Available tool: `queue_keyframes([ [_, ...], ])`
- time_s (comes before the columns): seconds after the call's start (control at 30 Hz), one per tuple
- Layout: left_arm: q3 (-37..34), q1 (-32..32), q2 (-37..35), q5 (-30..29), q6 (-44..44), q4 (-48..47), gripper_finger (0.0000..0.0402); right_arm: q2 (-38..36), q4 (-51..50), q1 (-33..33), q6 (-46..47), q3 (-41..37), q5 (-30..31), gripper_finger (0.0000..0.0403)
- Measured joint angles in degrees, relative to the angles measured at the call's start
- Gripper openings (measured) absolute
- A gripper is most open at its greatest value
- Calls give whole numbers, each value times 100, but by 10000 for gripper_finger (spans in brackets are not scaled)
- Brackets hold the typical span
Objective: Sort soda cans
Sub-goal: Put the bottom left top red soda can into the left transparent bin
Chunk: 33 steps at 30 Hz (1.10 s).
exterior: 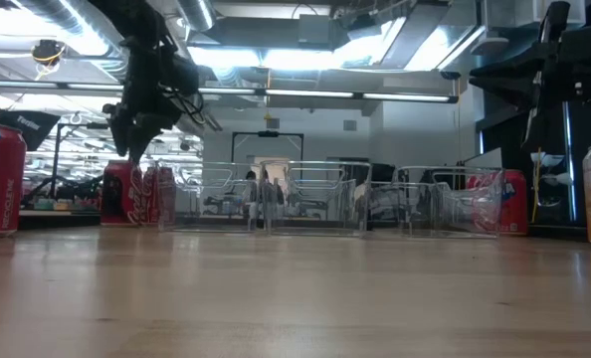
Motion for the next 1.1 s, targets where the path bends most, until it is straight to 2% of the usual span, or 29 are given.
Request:
queue_keyframes([
  [0.33, -407, -13, -18, -1, 187, 396, 265, 0, 2, 0, 0, 0, -52, 46],
  [1.1, -432, 35, -164, 167, -51, 515, 265, 0, 5, -2, 0, -1, -52, 46],
])
